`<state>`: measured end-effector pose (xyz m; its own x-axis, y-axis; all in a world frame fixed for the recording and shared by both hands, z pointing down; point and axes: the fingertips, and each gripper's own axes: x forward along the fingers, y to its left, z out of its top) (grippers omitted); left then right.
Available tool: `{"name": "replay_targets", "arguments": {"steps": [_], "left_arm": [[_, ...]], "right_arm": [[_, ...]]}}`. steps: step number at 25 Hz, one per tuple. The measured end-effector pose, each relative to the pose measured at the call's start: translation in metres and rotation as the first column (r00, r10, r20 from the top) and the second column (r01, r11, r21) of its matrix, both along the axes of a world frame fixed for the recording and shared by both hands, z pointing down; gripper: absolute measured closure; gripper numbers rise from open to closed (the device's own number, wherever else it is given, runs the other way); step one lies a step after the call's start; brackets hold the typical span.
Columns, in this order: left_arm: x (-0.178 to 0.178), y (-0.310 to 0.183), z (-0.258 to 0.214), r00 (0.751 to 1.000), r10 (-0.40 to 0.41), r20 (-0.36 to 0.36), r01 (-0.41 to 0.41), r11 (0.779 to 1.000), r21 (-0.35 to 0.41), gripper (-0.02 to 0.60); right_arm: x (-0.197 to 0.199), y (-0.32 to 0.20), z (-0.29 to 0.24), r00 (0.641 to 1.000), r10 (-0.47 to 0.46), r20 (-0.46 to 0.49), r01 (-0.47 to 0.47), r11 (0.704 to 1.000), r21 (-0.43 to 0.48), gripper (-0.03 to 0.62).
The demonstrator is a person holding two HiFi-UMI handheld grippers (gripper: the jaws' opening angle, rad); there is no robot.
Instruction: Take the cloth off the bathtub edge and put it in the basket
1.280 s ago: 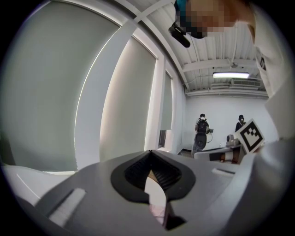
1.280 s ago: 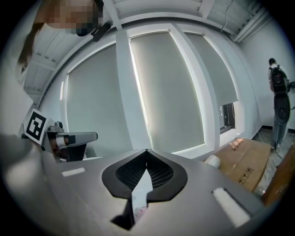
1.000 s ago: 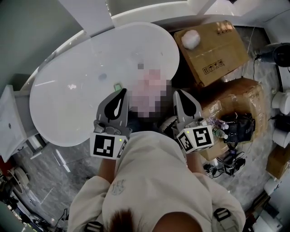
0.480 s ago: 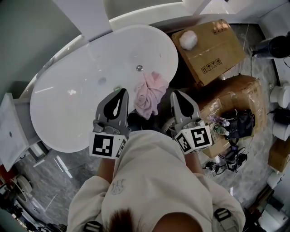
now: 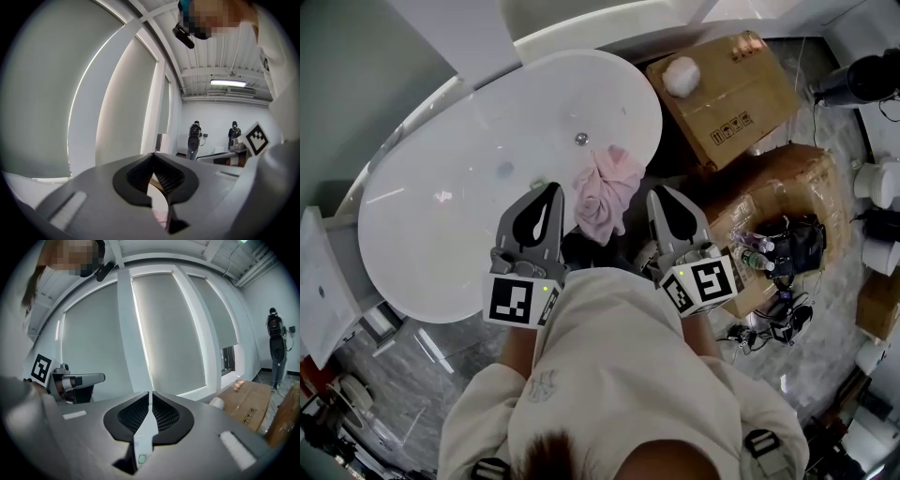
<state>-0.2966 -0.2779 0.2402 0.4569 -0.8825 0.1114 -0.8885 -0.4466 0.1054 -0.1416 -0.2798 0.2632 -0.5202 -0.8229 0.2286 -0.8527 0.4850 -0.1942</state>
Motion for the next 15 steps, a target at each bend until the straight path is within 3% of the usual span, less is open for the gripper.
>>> {"name": "replay_targets", "arguments": {"steps": [15], "left_arm": [[0.0039, -0.0045, 0.0081, 1.000, 0.020, 0.004, -0.020, 1.000, -0.001, 0.532]], "right_arm": [[-0.0035, -0.0018, 0.0109, 1.000, -0.011, -0.015, 0.011, 1.000, 0.002, 0.589]]}}
